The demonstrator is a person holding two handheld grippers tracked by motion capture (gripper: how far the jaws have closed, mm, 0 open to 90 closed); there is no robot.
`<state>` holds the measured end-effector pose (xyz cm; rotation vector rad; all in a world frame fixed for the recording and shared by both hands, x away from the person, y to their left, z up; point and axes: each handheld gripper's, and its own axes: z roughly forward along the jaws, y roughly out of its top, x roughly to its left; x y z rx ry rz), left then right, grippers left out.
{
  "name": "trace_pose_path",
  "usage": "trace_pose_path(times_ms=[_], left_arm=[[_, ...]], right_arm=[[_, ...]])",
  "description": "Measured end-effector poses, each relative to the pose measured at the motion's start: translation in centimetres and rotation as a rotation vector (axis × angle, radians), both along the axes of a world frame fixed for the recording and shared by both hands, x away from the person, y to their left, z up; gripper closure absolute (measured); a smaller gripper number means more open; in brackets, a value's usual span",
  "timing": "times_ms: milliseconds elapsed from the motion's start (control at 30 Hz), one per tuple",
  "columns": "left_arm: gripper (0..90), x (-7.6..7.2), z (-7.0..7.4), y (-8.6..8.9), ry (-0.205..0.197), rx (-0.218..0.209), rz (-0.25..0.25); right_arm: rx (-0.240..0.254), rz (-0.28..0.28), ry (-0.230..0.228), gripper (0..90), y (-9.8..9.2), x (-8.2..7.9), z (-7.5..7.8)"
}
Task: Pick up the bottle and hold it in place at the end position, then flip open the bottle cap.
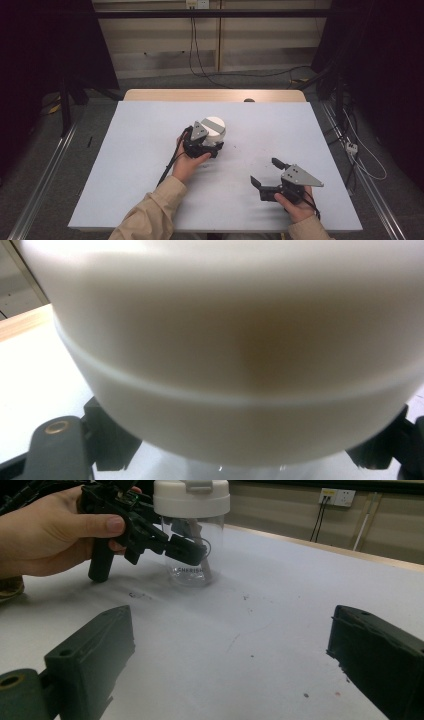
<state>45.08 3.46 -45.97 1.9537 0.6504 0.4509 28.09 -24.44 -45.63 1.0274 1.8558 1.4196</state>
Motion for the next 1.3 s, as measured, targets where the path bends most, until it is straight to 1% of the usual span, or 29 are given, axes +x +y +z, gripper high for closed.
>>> trace_pose_path(times_ms=[167, 400, 600, 800, 900, 967, 1033, 1167, 1300], left_arm=[[18.3, 0.0, 0.0, 0.1, 0.003, -0.002, -0.003], [18.5, 0.1, -0.1, 0.2, 0.008, -0.007, -0.006], [18.6, 0.1, -0.1, 0.2, 0.014, -0.010, -0.008], [18.6, 0.1, -0.1, 0.2, 0.017, -0.010, -0.010], [18.7, 0.2, -0.1, 0.2, 0.018, -0.012, -0.010], [18.7, 0.2, -0.1, 0.2, 0.018, -0.011, -0.011], [18.7, 0.2, -0.1, 0.2, 0.019, -0.009, -0.011], [18.7, 0.2, -0.1, 0.2, 0.019, -0.012, -0.011], [18.7, 0.1, -0.1, 0.2, 0.018, -0.009, -0.010]], right_arm=[[-0.002, 0.000, -0.004, 4.0, 0.3, 0.6, 0.3], [-0.005, -0.016, 0.008, 4.0, 0.9, 1.7, 0.7], [-0.009, -0.024, 0.031, 4.6, 1.7, 2.8, 0.9], [-0.004, -0.019, 0.036, 4.7, 2.5, 3.6, 1.1], [-0.002, -0.015, 0.046, 4.6, 2.7, 4.0, 1.3], [0.000, -0.017, 0.042, 4.7, 2.9, 4.3, 1.4], [0.005, -0.014, 0.050, 4.9, 3.0, 4.6, 1.5], [-0.004, -0.007, 0.053, 5.3, 3.5, 5.1, 1.8], [-0.014, -0.017, 0.060, 7.2, 3.8, 5.7, 2.0]])
